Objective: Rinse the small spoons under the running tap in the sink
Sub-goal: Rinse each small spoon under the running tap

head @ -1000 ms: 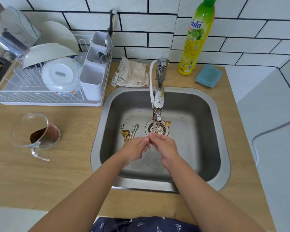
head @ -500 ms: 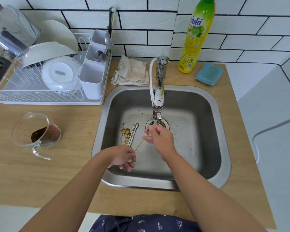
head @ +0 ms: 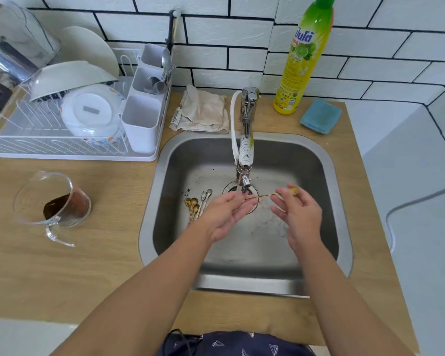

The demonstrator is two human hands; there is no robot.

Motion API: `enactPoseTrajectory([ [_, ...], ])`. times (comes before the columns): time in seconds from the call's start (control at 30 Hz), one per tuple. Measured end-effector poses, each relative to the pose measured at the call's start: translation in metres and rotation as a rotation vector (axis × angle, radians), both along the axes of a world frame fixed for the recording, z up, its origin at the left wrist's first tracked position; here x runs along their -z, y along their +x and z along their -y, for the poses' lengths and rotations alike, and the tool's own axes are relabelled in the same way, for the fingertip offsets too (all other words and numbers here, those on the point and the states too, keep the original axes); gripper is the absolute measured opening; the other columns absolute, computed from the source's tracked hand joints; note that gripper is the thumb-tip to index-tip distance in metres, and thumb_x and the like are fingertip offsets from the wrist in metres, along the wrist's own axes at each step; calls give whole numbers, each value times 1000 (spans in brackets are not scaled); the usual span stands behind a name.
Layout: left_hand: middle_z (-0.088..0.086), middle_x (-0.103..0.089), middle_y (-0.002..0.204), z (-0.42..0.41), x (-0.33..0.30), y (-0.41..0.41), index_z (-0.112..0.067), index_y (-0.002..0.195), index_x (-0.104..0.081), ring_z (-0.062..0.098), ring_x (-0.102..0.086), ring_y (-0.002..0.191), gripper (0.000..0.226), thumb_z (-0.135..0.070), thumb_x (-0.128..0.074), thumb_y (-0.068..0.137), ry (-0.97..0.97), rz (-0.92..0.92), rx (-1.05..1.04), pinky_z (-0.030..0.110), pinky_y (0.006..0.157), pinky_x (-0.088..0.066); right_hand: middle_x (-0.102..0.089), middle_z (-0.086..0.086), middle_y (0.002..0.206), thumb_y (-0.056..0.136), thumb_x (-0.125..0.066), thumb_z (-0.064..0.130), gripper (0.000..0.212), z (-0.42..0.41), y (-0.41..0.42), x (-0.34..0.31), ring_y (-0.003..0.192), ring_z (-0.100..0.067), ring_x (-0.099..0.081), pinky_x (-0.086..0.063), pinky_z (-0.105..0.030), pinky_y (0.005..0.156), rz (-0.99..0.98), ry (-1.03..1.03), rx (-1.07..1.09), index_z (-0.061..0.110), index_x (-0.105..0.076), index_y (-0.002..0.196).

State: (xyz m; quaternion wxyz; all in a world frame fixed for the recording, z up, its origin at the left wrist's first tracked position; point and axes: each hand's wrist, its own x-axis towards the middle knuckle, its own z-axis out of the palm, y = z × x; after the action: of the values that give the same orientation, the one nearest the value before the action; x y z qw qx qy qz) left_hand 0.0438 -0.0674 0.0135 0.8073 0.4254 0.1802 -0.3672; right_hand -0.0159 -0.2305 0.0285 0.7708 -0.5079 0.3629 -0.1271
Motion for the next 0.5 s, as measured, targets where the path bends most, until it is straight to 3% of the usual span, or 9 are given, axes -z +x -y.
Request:
enactPoseTrajectory([
  [0.07,12,-78,93,8,5,-1,2,114,-62,19,-76,86,17,-6,-54,101,48,45,41,21,69,-59,-81,-1,91,94,-74,12,17,6,-2,-3,84,-13,-79,-62,-25,66,14,-30,-51,15,-70,110],
  [0.17,7,-77,87,3,19,-3,-11,101,-69,13,-73,66,12,-21,-66,96,273,233,204,20,57,-56,-81,3,90,101,-63,15,9,2,-3,-1,87,-11,-76,-61,-25,70,-7,-51,-154,15,-68,110],
  [0.23,4,-76,80,-14,31,-1,-17,89,-74,10,-67,60,16,-31,-78,86,494,400,334,20,56,-52,-77,5,85,106,-56,18,11,-3,-2,3,89,-14,-74,-60,-29,79,-44,-84,-139,15,-66,103],
  [0.3,-1,-74,82,-34,47,5,-16,91,-75,8,-65,71,21,-34,-82,81,847,575,441,22,67,-51,-69,6,76,109,-49,21,18,-4,-1,5,86,-17,-73,-60,-36,85,-36,10,-66,15,-60,97],
  [0.33,0,-72,91,-42,55,8,-14,98,-72,10,-63,80,21,-30,-77,85,1066,659,481,23,74,-50,-61,5,72,110,-45,21,20,-4,0,6,77,-16,-72,-61,-36,81,-10,121,-15,15,-57,95],
  [0.4,8,-64,112,-53,67,12,-10,112,-64,17,-57,93,18,-19,-60,97,1381,731,527,29,82,-49,-46,4,69,111,-42,20,22,-5,1,5,53,-9,-54,-52,-24,59,39,355,71,17,-52,91],
  [0.5,11,-56,118,-55,71,10,-10,123,-55,19,-54,92,25,-13,-55,98,1552,770,591,30,76,-48,-36,6,61,108,-45,21,30,-7,3,2,38,-4,-26,-20,-17,39,60,568,57,19,-48,79],
])
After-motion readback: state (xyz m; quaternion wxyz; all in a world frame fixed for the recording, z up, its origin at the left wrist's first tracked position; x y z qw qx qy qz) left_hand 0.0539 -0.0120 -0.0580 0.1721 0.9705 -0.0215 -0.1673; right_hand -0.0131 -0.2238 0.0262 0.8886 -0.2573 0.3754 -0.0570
